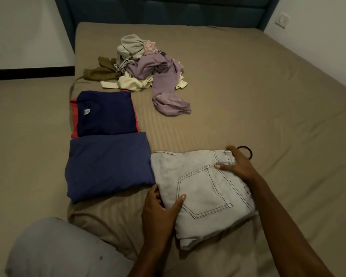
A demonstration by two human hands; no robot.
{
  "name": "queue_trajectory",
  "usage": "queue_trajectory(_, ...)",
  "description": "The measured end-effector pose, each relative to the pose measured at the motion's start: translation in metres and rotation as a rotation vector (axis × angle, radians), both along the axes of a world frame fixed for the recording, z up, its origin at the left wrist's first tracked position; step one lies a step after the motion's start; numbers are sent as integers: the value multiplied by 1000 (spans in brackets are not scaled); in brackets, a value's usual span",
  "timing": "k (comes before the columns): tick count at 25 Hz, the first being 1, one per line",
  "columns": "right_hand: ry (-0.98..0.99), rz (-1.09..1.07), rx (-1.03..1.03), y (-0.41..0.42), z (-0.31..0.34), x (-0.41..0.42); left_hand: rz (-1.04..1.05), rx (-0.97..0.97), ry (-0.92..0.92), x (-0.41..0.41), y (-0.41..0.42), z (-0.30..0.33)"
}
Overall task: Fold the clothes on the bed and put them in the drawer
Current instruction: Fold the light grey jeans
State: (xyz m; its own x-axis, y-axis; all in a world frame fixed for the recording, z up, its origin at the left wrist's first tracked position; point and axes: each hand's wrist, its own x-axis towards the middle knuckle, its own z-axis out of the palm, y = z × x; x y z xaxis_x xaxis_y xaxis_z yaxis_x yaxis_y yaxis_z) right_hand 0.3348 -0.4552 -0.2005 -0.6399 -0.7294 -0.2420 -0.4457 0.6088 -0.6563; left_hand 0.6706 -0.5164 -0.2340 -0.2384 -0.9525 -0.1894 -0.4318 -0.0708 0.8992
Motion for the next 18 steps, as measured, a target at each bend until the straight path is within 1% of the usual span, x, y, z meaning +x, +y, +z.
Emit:
queue_trajectory(1,12,-21,-24,-1,-1,0,10,32,13,-2,-1,-1)
queue_trajectory(4,136,-53,-72,7,2,4,-21,91,52,-3,-9,-10)
queue_trajectory(5,124,-81,-100,14,3,6,-29,106,69,-2,-11,-13)
queue_trajectory(7,-51,-149,-142,30,4,8,-38,146,122,-1,-13,-16)
queue_trajectory(10,-394,-175,-155,49,13,-3,-54,252,236,0,-13,-20)
queue_trajectory(13,-774,-255,-144,60,25,0,-79,387,350,-4,-13,-17)
queue_trajectory(14,-851,-294,-140,62,28,4,-85,431,384,-6,-13,-15)
queue_trajectory(15,-879,-309,-129,63,30,11,-95,472,417,-7,-14,-12)
queue_trajectory(16,-864,-287,-115,63,32,15,-106,501,443,-8,-15,-9)
queue_trajectory(18,-764,-204,-130,64,34,22,-119,533,475,-11,-18,-2)
